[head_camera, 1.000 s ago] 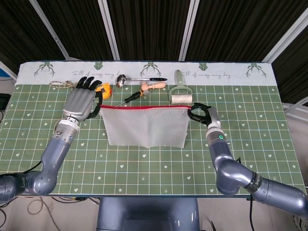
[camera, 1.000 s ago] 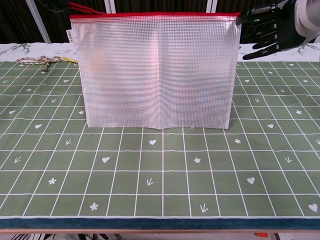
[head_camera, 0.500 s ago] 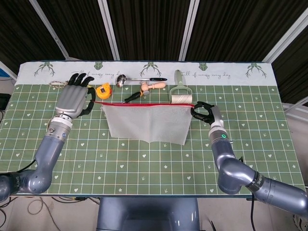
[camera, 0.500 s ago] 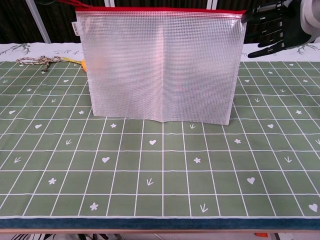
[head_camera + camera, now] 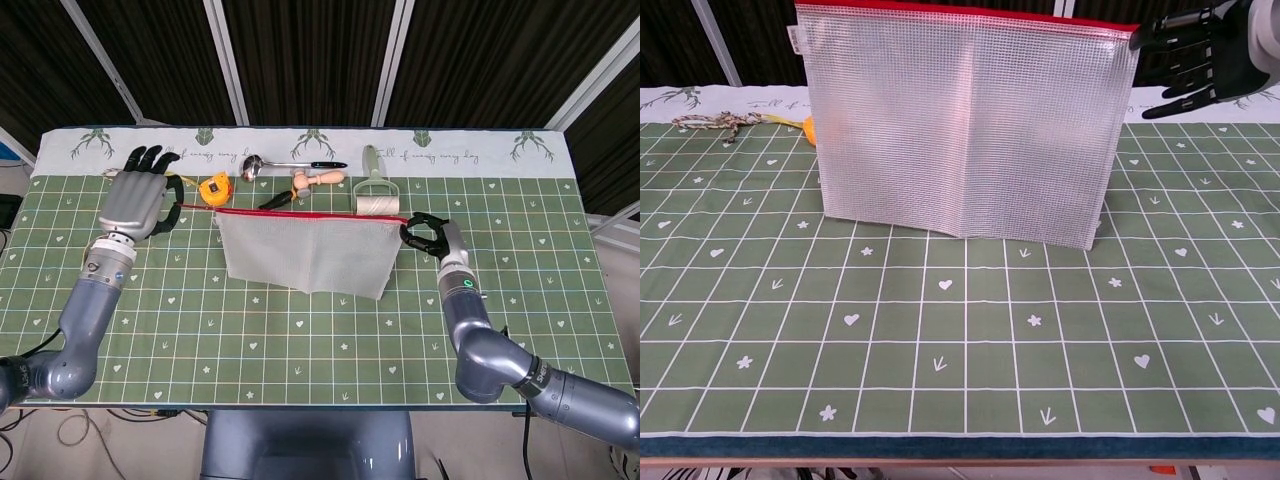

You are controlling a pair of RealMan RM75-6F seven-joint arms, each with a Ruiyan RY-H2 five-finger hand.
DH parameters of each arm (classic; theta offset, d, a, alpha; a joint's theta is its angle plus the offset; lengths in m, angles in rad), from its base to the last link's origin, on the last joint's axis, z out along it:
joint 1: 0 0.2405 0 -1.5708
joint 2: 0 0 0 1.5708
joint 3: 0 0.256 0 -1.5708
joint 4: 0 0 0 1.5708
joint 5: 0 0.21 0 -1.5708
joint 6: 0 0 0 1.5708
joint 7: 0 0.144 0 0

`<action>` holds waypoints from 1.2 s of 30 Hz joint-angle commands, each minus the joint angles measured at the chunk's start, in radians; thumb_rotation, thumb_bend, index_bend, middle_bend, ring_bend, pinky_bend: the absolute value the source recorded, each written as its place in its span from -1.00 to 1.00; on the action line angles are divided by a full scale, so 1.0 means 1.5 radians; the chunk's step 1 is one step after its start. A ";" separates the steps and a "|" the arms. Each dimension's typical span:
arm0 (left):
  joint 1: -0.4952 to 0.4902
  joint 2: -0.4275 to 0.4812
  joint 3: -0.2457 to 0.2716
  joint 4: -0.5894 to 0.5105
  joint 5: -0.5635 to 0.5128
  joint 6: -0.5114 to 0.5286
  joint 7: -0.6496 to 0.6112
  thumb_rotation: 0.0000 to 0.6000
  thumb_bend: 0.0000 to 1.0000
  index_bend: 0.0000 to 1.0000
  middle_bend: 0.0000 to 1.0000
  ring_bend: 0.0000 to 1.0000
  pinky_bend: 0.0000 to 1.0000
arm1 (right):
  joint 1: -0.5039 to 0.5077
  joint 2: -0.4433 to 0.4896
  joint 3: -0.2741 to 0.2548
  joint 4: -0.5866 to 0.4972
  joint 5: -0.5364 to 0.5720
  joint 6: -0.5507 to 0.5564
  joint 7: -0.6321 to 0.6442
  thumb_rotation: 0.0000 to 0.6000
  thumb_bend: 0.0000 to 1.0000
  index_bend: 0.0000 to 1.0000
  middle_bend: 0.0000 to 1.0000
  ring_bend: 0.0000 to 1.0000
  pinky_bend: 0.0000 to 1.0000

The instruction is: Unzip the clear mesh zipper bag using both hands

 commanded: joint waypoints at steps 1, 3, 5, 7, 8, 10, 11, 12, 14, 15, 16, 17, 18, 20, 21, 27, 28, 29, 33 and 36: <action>0.002 0.001 0.000 0.000 -0.001 -0.004 -0.002 1.00 -0.35 0.05 -0.79 -1.00 -1.00 | 0.000 0.001 -0.003 -0.002 -0.001 -0.002 -0.003 1.00 0.07 0.18 -0.67 -0.88 -0.47; 0.002 0.004 0.001 -0.003 -0.007 -0.013 -0.002 1.00 -0.59 -0.17 -0.87 -1.00 -1.00 | -0.001 0.004 -0.010 -0.007 -0.005 -0.013 -0.012 1.00 -0.15 -0.36 -0.85 -0.95 -0.49; 0.001 0.005 0.003 -0.006 -0.012 -0.021 -0.001 1.00 -0.78 -0.48 -0.94 -1.00 -1.00 | -0.002 0.011 -0.021 -0.013 -0.009 -0.032 -0.030 1.00 -0.37 -0.81 -0.97 -1.00 -0.53; 0.001 0.004 0.003 -0.010 -0.015 -0.023 -0.004 1.00 -0.83 -0.65 -0.97 -1.00 -1.00 | 0.000 0.020 -0.037 -0.017 -0.014 -0.045 -0.051 1.00 -0.52 -0.99 -1.00 -1.00 -0.56; 0.002 0.003 0.002 -0.011 -0.014 -0.023 -0.006 1.00 -0.84 -0.71 -0.98 -1.00 -1.00 | 0.002 0.022 -0.042 -0.019 -0.017 -0.046 -0.058 1.00 -0.59 -1.00 -1.00 -1.00 -0.57; 0.005 0.001 0.002 -0.016 -0.012 -0.024 -0.014 1.00 -0.87 -0.81 -1.00 -1.00 -1.00 | 0.006 0.028 -0.054 -0.025 -0.028 -0.044 -0.073 1.00 -0.66 -1.00 -1.00 -1.00 -0.58; 0.007 0.001 0.002 -0.021 -0.008 -0.022 -0.018 1.00 -0.87 -0.82 -1.00 -1.00 -1.00 | 0.009 0.032 -0.061 -0.034 -0.043 -0.038 -0.082 1.00 -0.68 -1.00 -1.00 -1.00 -0.58; 0.010 0.001 0.003 -0.025 -0.004 -0.020 -0.021 1.00 -0.87 -0.82 -1.00 -1.00 -1.00 | 0.009 0.034 -0.067 -0.042 -0.056 -0.030 -0.086 1.00 -0.69 -1.00 -1.00 -1.00 -0.58; 0.017 0.003 0.004 -0.035 0.005 -0.013 -0.028 1.00 -0.87 -0.83 -1.00 -1.00 -1.00 | 0.009 0.037 -0.078 -0.057 -0.081 -0.013 -0.091 1.00 -0.69 -1.00 -1.00 -1.00 -0.58; 0.022 0.005 0.005 -0.042 0.008 -0.008 -0.031 1.00 -0.87 -0.83 -1.00 -1.00 -1.00 | 0.009 0.040 -0.083 -0.064 -0.092 -0.006 -0.094 1.00 -0.69 -1.00 -1.00 -1.00 -0.58; 0.029 0.006 0.009 -0.051 0.016 0.004 -0.032 1.00 -0.87 -0.82 -0.99 -1.00 -1.00 | 0.006 0.044 -0.092 -0.074 -0.105 0.002 -0.100 1.00 -0.69 -1.00 -1.00 -1.00 -0.58; 0.035 0.007 0.012 -0.058 0.023 0.014 -0.031 1.00 -0.87 -0.81 -0.99 -1.00 -1.00 | 0.004 0.047 -0.098 -0.080 -0.113 0.007 -0.102 1.00 -0.69 -1.00 -1.00 -1.00 -0.58; 0.042 0.008 0.016 -0.065 0.031 0.024 -0.030 1.00 -0.87 -0.80 -0.99 -1.00 -1.00 | 0.001 0.051 -0.105 -0.087 -0.123 0.012 -0.107 1.00 -0.69 -1.00 -1.00 -1.00 -0.58; 0.060 0.011 0.025 -0.084 0.050 0.045 -0.037 1.00 -0.87 -0.79 -0.99 -1.00 -1.00 | -0.009 0.062 -0.125 -0.104 -0.151 0.021 -0.116 1.00 -0.69 -1.00 -1.00 -1.00 -0.58; 0.072 0.013 0.030 -0.094 0.061 0.057 -0.044 1.00 -0.87 -0.79 -0.99 -1.00 -1.00 | -0.016 0.069 -0.137 -0.113 -0.167 0.025 -0.121 1.00 -0.69 -1.00 -1.00 -1.00 -0.58; 0.174 0.014 0.096 -0.132 0.190 0.145 -0.090 1.00 -0.87 -0.79 -0.99 -1.00 -1.00 | -0.091 0.108 -0.270 -0.150 -0.387 0.088 -0.162 1.00 -0.68 -1.00 -1.00 -1.00 -0.58; 0.193 0.010 0.111 -0.130 0.215 0.162 -0.095 1.00 -0.87 -0.79 -0.99 -1.00 -1.00 | -0.106 0.111 -0.292 -0.150 -0.429 0.101 -0.162 1.00 -0.68 -1.00 -1.00 -1.00 -0.58; 0.217 0.003 0.129 -0.123 0.250 0.185 -0.102 1.00 -0.87 -0.80 -1.00 -1.00 -1.00 | -0.127 0.115 -0.321 -0.147 -0.487 0.118 -0.161 1.00 -0.68 -1.00 -1.00 -1.00 -0.58; 0.279 -0.010 0.177 -0.095 0.341 0.239 -0.123 1.00 -0.87 -0.86 -1.00 -1.00 -1.00 | -0.187 0.126 -0.404 -0.119 -0.648 0.169 -0.158 1.00 -0.68 -1.00 -1.00 -1.00 -0.58; 0.327 -0.016 0.212 -0.071 0.398 0.275 -0.142 1.00 -0.87 -0.92 -1.00 -1.00 -1.00 | -0.234 0.136 -0.460 -0.089 -0.752 0.212 -0.156 1.00 -0.68 -1.00 -1.00 -1.00 -0.58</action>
